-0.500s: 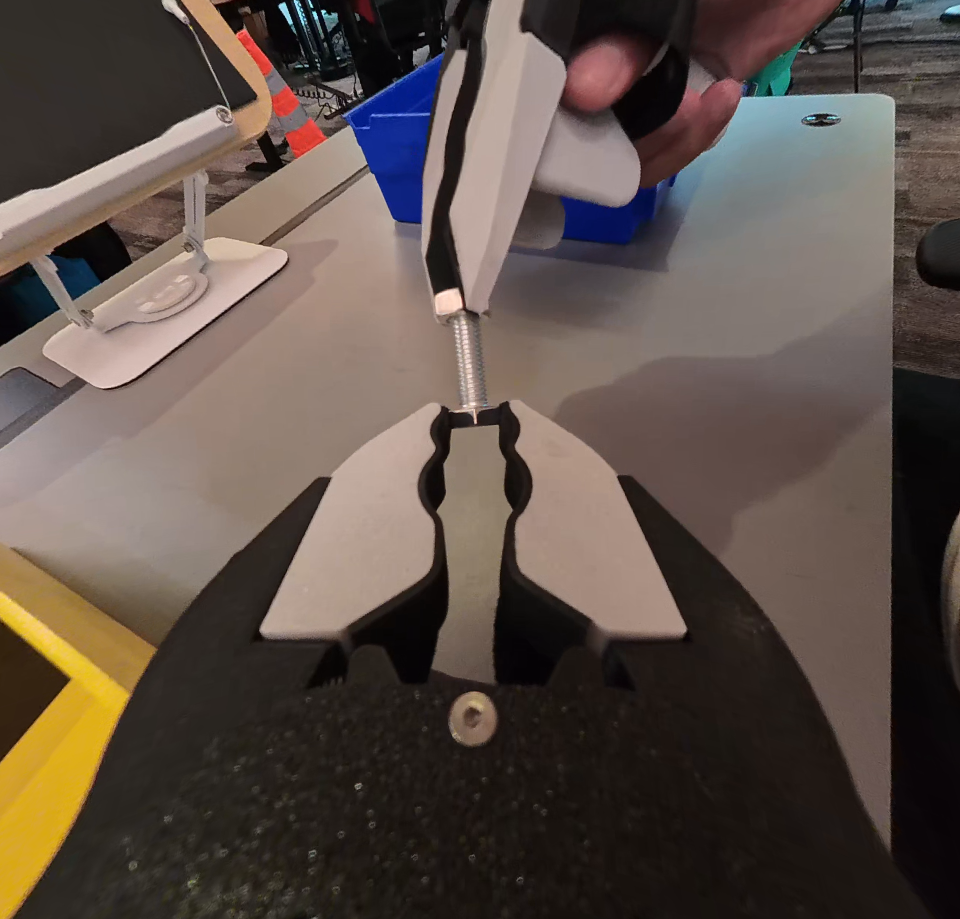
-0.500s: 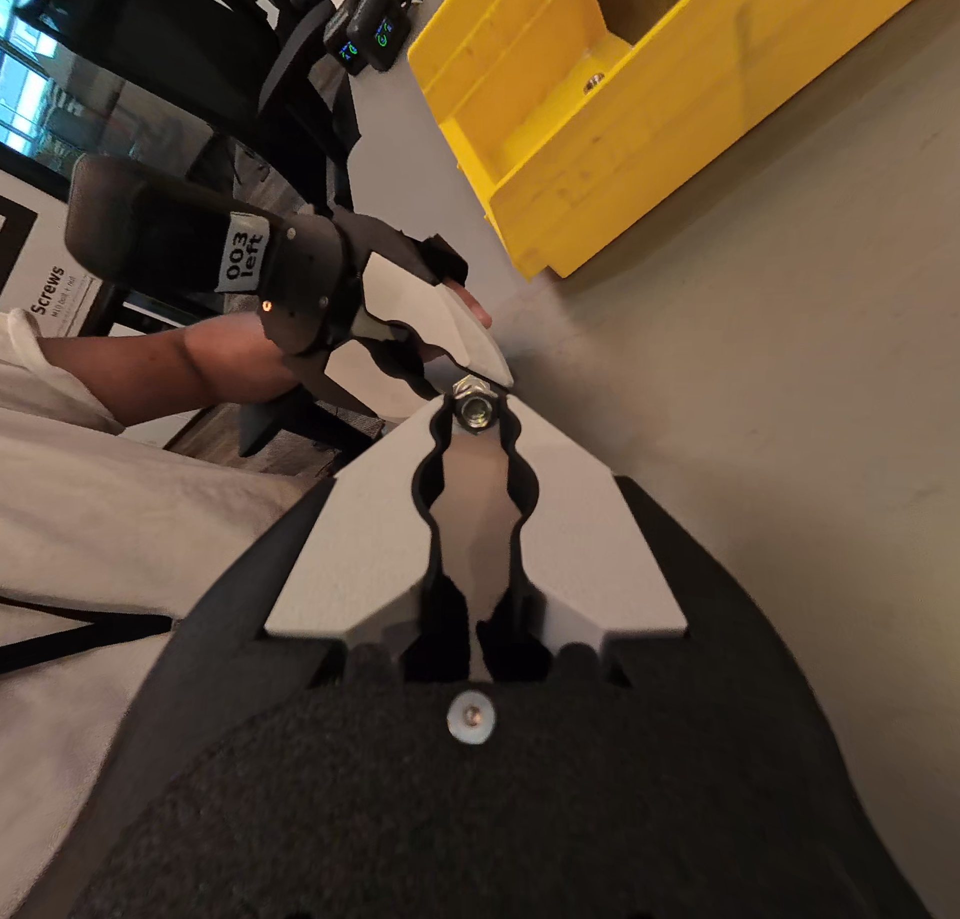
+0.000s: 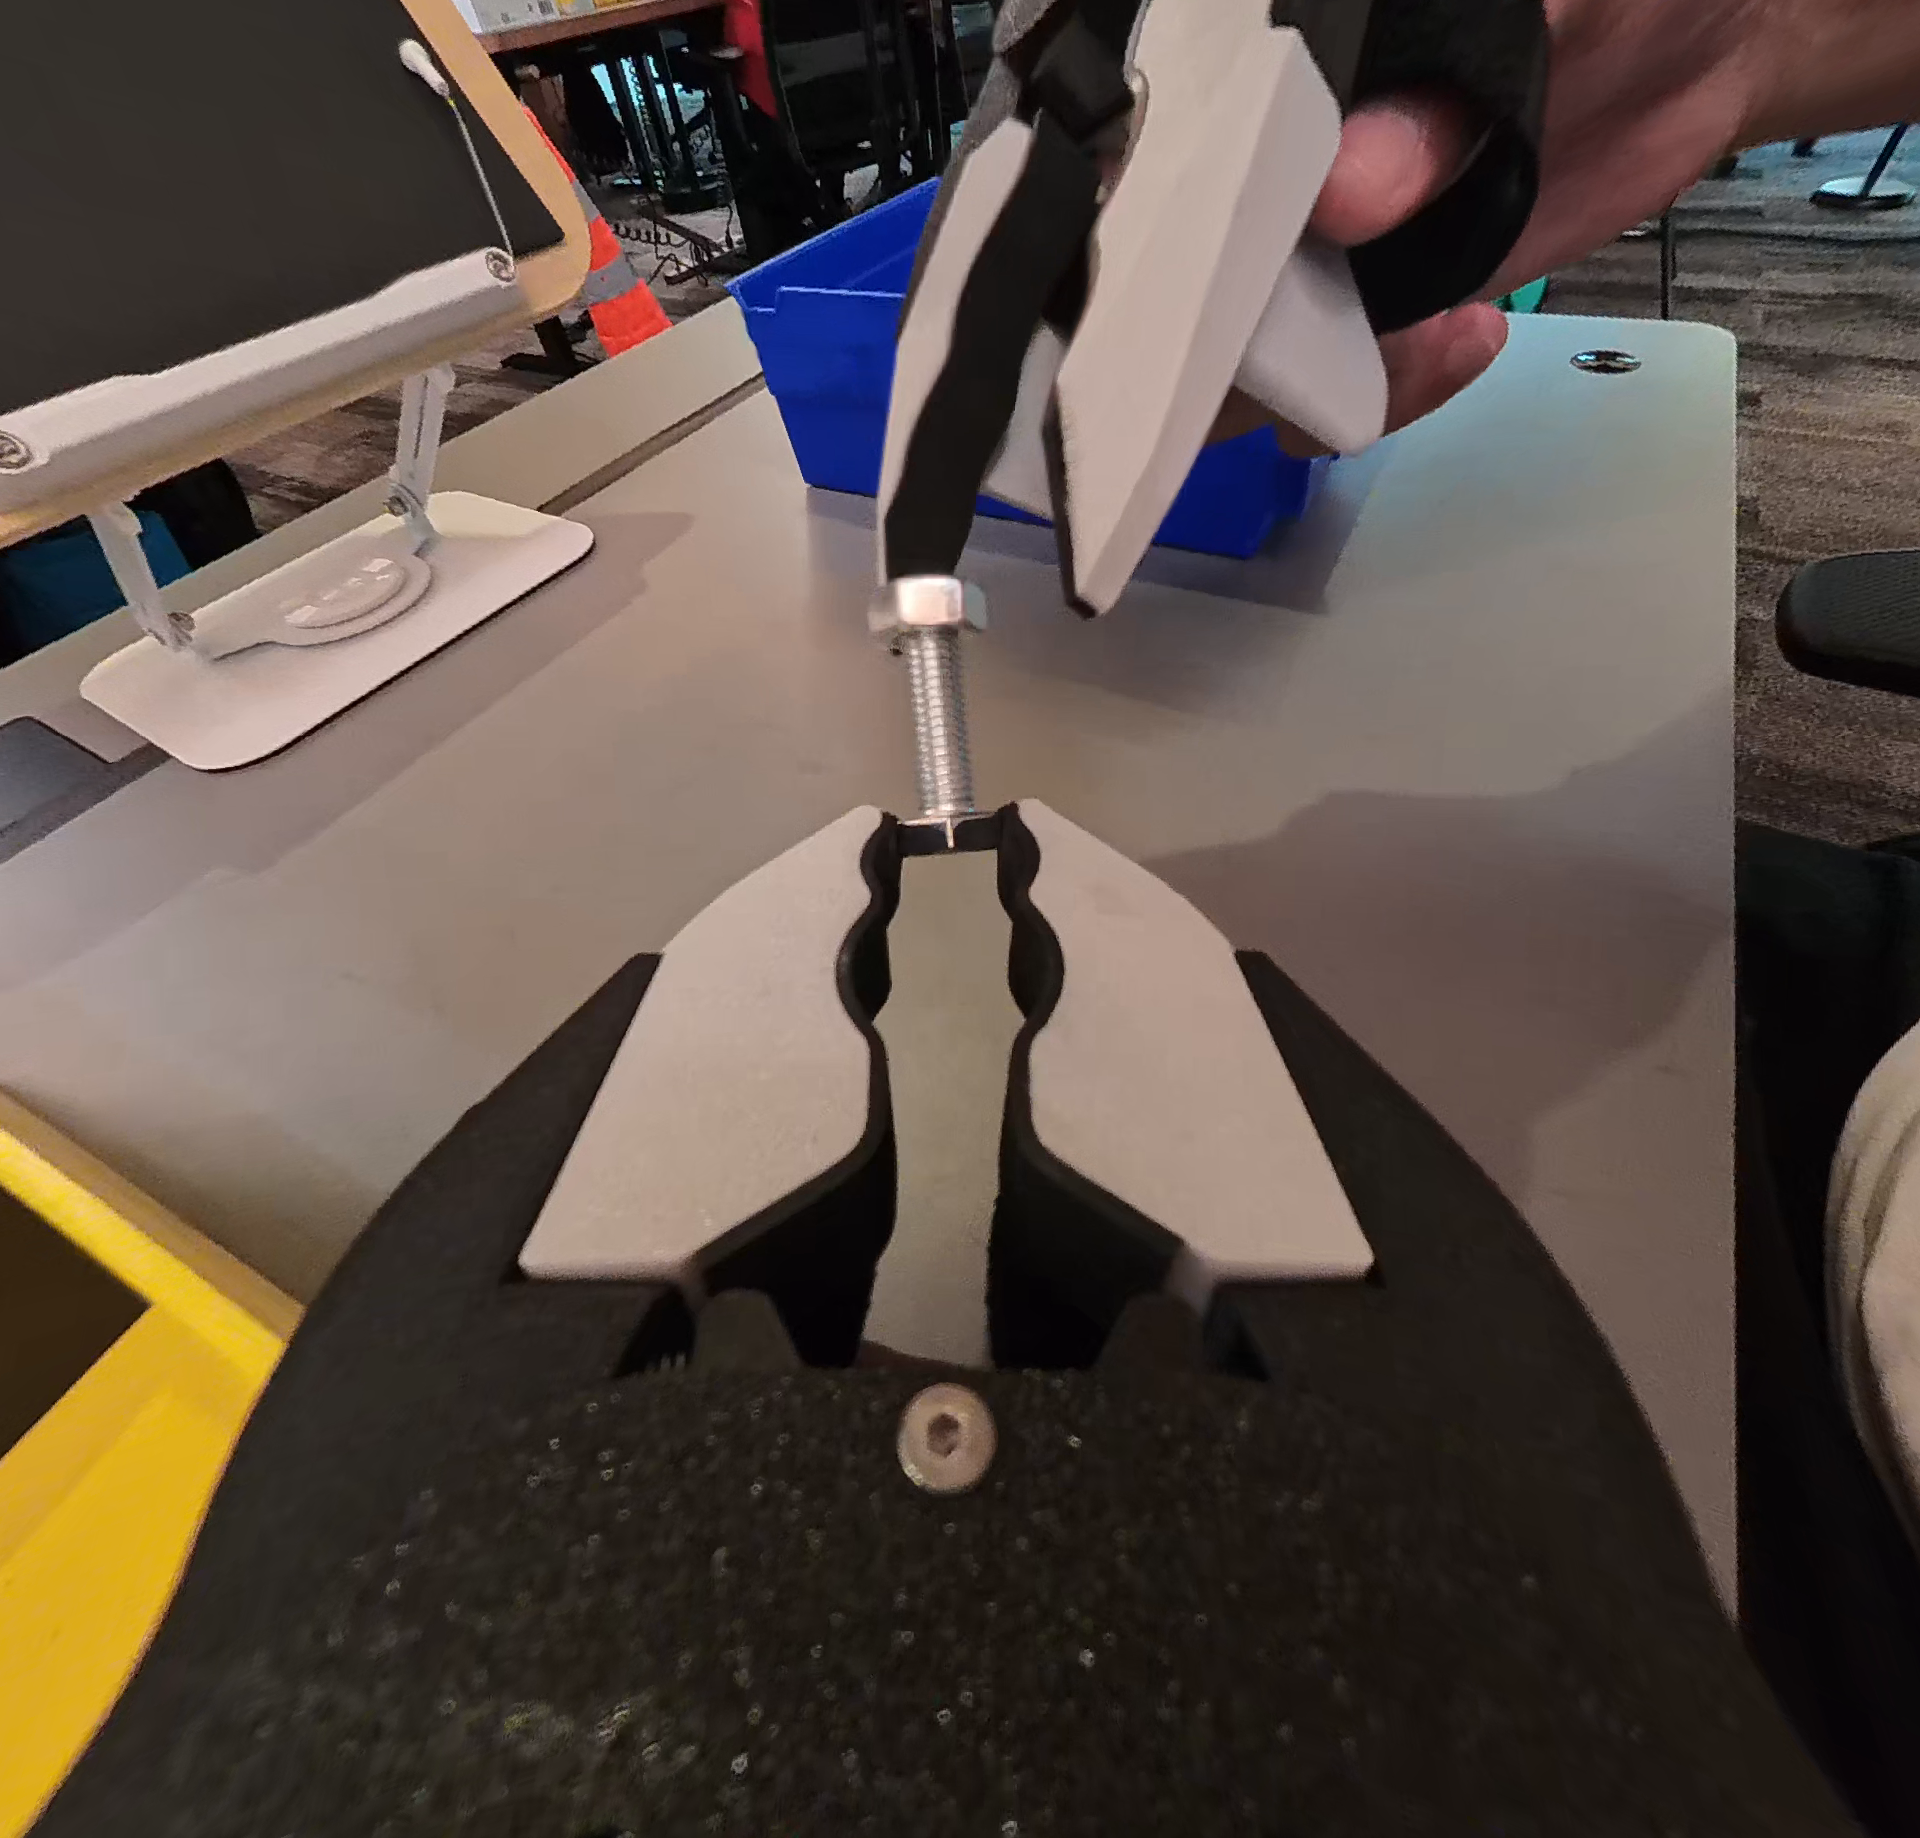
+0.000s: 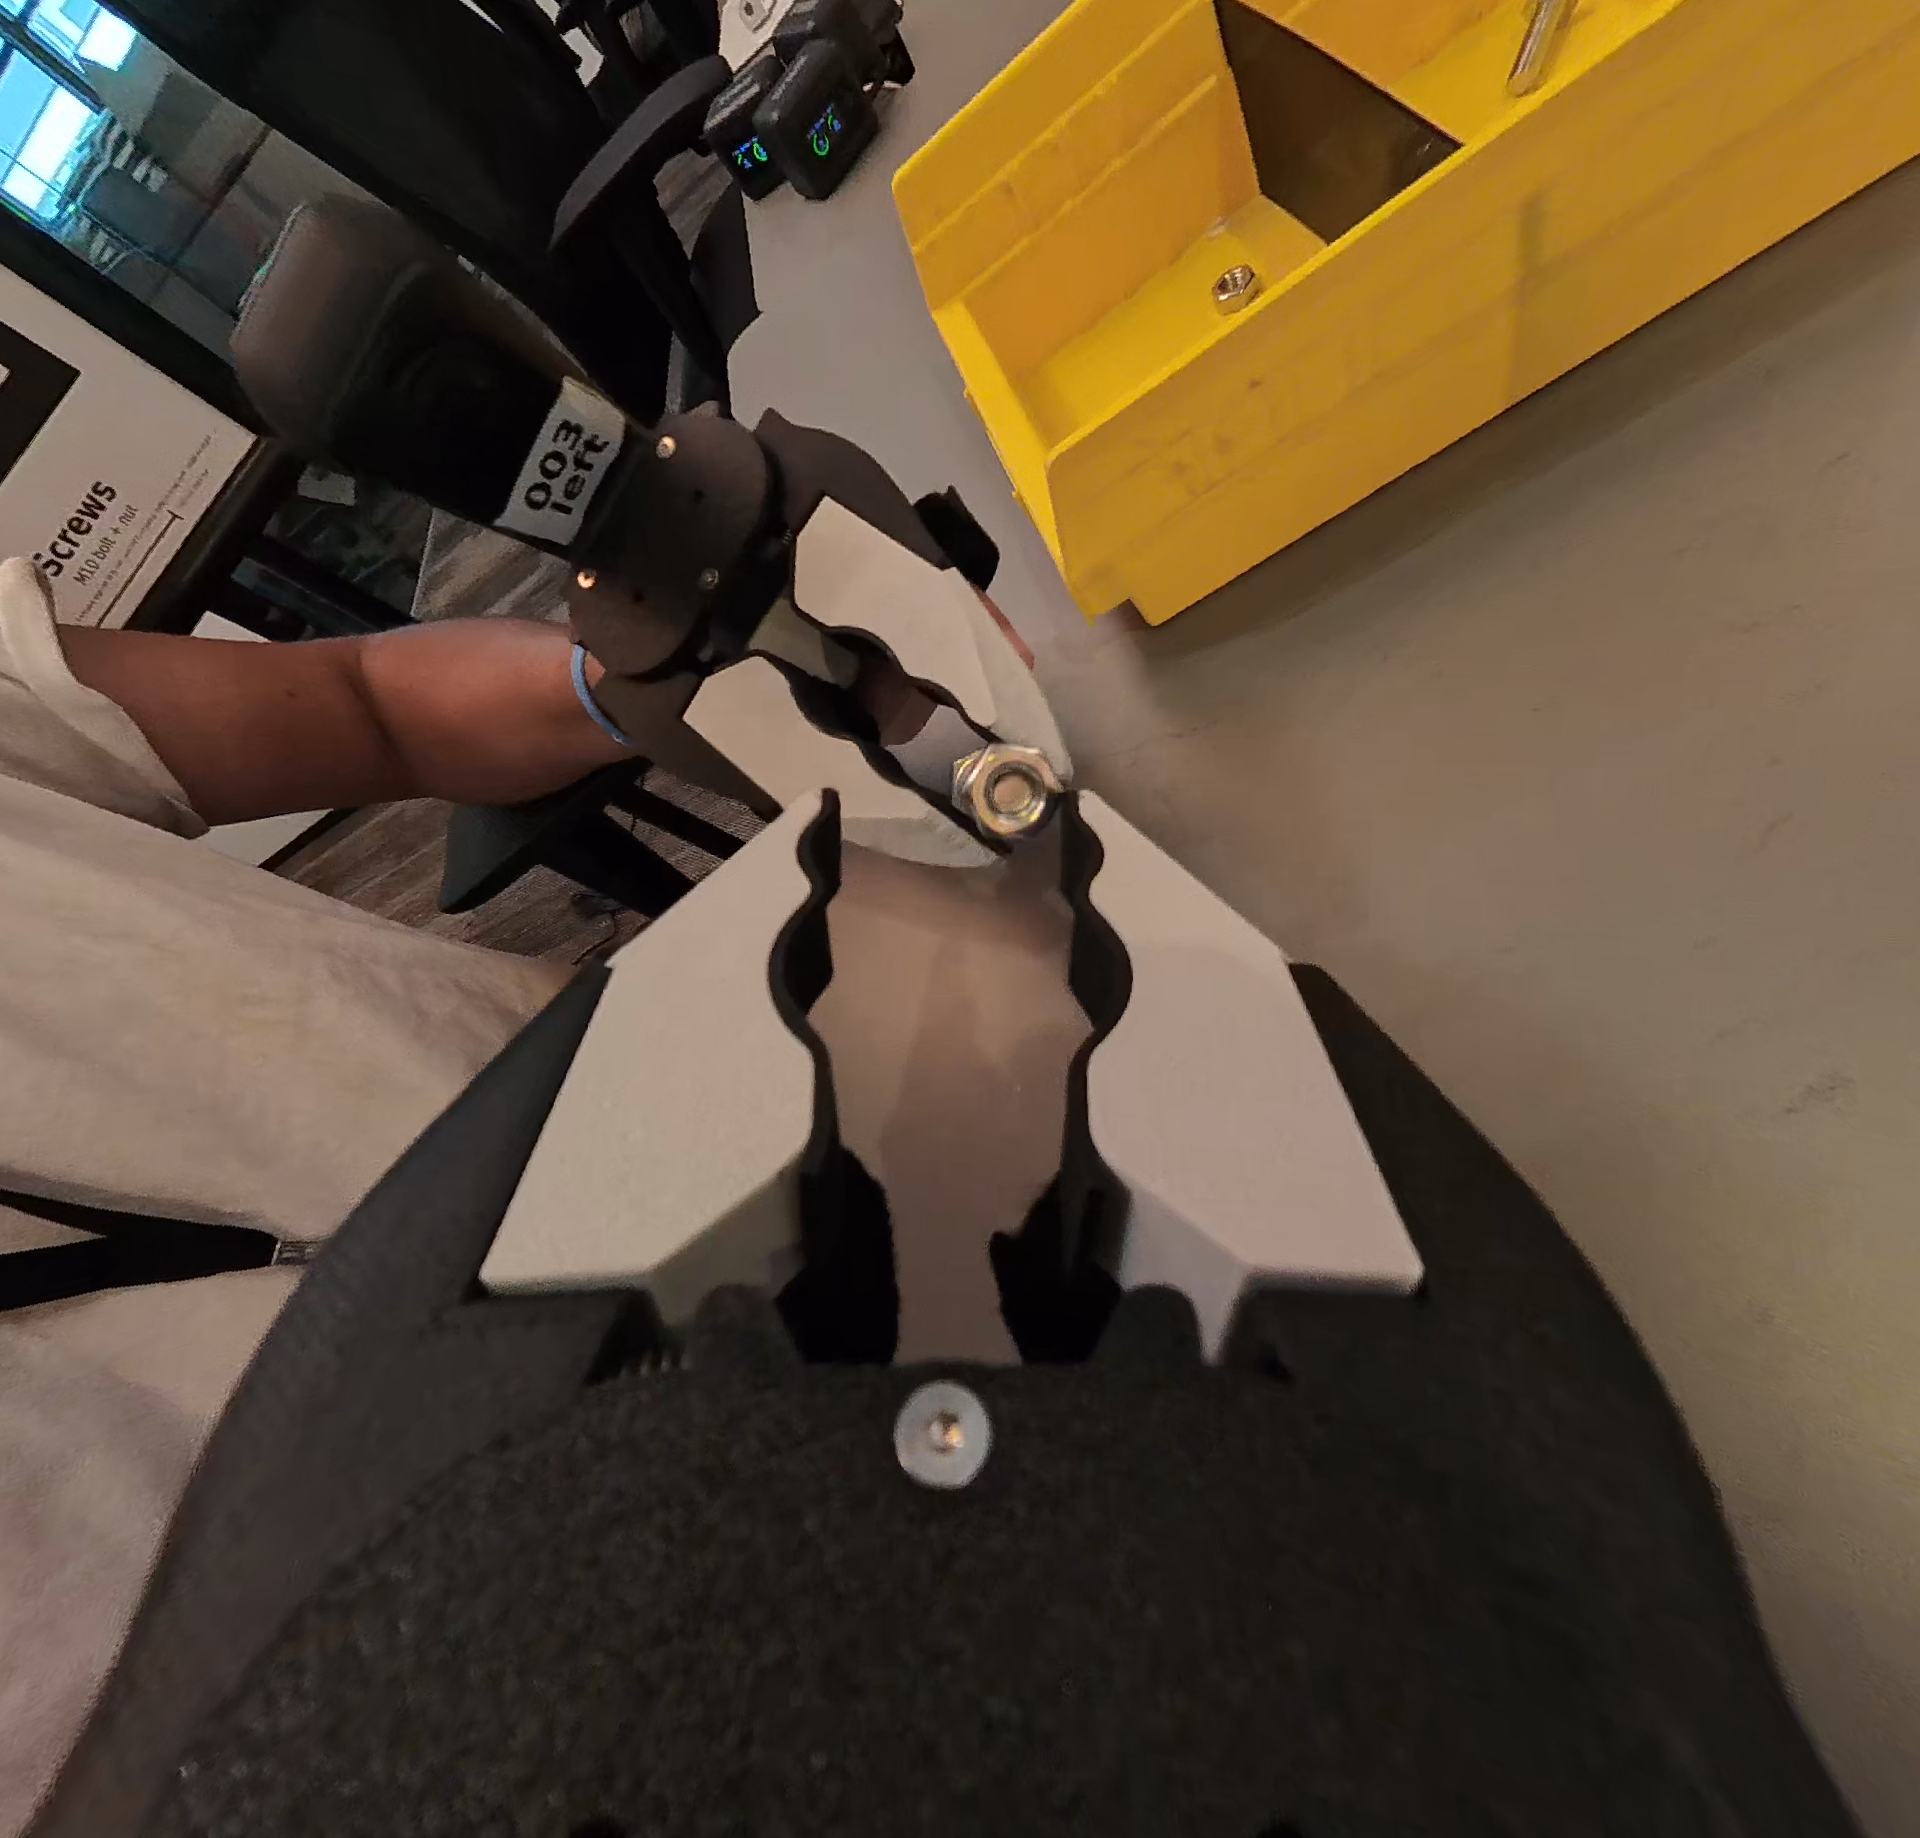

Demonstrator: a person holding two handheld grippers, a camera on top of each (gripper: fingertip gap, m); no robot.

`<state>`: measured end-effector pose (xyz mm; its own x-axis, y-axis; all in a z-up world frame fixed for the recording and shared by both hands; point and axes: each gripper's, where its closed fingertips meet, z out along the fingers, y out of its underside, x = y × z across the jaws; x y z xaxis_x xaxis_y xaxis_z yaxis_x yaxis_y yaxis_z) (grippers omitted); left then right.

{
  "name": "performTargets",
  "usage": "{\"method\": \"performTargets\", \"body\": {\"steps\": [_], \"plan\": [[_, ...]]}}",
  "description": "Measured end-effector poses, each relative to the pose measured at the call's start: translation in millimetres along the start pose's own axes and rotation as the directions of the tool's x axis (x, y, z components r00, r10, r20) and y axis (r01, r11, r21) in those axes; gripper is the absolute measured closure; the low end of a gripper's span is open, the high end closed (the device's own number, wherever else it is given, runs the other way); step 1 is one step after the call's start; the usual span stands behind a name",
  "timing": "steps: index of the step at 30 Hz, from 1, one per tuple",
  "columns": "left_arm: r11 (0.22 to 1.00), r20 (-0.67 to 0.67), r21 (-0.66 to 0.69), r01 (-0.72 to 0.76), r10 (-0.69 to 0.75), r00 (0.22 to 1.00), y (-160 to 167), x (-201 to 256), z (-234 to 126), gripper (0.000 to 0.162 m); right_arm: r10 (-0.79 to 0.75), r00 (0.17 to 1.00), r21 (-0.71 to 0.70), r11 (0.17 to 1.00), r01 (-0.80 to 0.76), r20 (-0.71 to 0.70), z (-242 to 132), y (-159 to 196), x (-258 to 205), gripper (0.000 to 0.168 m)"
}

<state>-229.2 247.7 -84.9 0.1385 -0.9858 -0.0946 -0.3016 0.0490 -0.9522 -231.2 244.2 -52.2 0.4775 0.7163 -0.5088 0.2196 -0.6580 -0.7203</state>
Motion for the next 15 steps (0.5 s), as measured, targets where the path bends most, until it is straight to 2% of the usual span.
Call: {"method": "performTargets", "body": {"steps": [7,10,13,15], "plan": [[0.997,0.0,0.04,0.065,-0.065,0.998,-4,-8,-5,0.144,-0.041,0.999,0.041,0.998,0.04,0.02,-3,-2,-11,0.126],[0.993,-0.013,0.072,0.098,-0.097,0.995,-8,-9,-7,0.144,-0.073,0.997,0.086,0.993,0.076,-0.03,-10,-7,-6,0.123],[0.974,-0.086,0.158,0.162,-0.15,0.985,-22,-1,-11,0.144,-0.108,0.992,0.264,0.957,0.121,-0.066,-14,-27,-3,0.099],[0.948,-0.157,0.21,0.237,-0.207,0.966,-32,6,-13,0.144,-0.148,0.989,0.381,0.913,0.148,-0.029,-8,-37,-16,0.088]]}}
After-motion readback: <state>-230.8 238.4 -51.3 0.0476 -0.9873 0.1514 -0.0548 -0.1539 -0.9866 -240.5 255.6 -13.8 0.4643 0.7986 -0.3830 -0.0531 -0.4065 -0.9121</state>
